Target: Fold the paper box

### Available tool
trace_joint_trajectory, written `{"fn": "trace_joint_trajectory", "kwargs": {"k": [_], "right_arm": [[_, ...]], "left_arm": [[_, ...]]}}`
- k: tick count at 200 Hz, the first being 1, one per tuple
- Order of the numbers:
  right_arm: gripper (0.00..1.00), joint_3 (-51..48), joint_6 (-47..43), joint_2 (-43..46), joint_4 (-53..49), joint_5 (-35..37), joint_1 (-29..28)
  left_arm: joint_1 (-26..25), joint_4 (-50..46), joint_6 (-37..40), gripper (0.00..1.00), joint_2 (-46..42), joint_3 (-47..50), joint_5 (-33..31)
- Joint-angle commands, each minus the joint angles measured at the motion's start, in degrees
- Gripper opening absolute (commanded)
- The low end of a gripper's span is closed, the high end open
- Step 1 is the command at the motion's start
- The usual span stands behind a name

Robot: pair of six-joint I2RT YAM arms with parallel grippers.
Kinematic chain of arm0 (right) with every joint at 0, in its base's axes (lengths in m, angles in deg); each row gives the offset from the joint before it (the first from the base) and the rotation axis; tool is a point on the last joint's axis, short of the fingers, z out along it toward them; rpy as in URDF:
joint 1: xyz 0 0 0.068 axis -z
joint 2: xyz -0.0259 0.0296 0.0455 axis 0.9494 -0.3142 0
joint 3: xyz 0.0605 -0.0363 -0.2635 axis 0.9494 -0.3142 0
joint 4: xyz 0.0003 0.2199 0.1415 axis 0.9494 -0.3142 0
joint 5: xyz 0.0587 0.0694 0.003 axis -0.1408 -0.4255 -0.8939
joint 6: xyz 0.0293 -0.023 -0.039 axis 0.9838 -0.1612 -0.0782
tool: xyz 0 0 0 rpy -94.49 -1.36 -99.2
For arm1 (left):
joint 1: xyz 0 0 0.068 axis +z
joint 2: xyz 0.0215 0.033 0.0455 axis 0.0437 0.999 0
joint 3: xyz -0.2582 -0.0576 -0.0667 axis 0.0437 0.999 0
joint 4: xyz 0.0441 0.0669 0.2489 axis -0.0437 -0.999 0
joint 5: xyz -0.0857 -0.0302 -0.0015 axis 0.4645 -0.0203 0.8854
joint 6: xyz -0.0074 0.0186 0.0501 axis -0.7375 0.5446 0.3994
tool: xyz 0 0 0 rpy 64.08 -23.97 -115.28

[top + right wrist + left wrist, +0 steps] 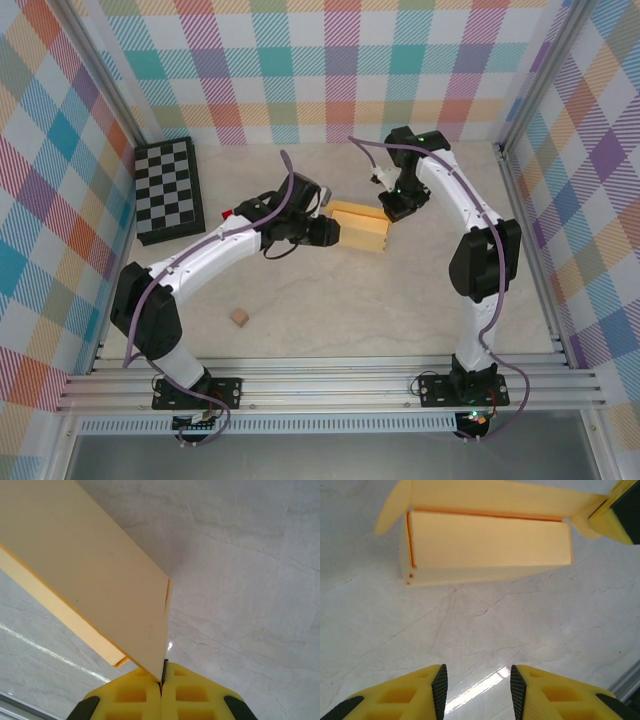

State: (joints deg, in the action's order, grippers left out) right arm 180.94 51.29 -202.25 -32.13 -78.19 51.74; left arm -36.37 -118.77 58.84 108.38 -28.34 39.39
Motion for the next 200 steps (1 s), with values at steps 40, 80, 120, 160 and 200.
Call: {"fn": "trace_joint_trajectory", "kwargs": {"k": [40, 80, 120, 160, 200], "right_arm": [[0.04, 0.6, 1.7, 0.3, -2.6, 1.1, -0.4], [0.04, -0.4, 1.3, 0.6, -2.2, 0.3, -0.4], [0.04, -1.1, 0.9, 1.0, -1.9, 0.3, -0.4], [0.05, -1.4, 0.4, 1.2, -1.8, -0.3, -0.4], [0.05, -2.3, -0.8, 1.7, -1.3, -0.4, -0.4]], "left_arm": [[3.2, -8.1, 11.0, 0.40, 2.8, -7.4, -10.4], [4.9, -2.6, 19.8, 0.40, 7.1, -8.8, -2.1], [4.9, -3.5, 20.4, 0.40, 12.3, -14.8, 4.2], [4.9, -5.9, 20.7, 0.29, 15.4, -18.1, 1.8], [5.0, -6.8, 22.6, 0.36, 16.5, -18.4, -1.1]]}}
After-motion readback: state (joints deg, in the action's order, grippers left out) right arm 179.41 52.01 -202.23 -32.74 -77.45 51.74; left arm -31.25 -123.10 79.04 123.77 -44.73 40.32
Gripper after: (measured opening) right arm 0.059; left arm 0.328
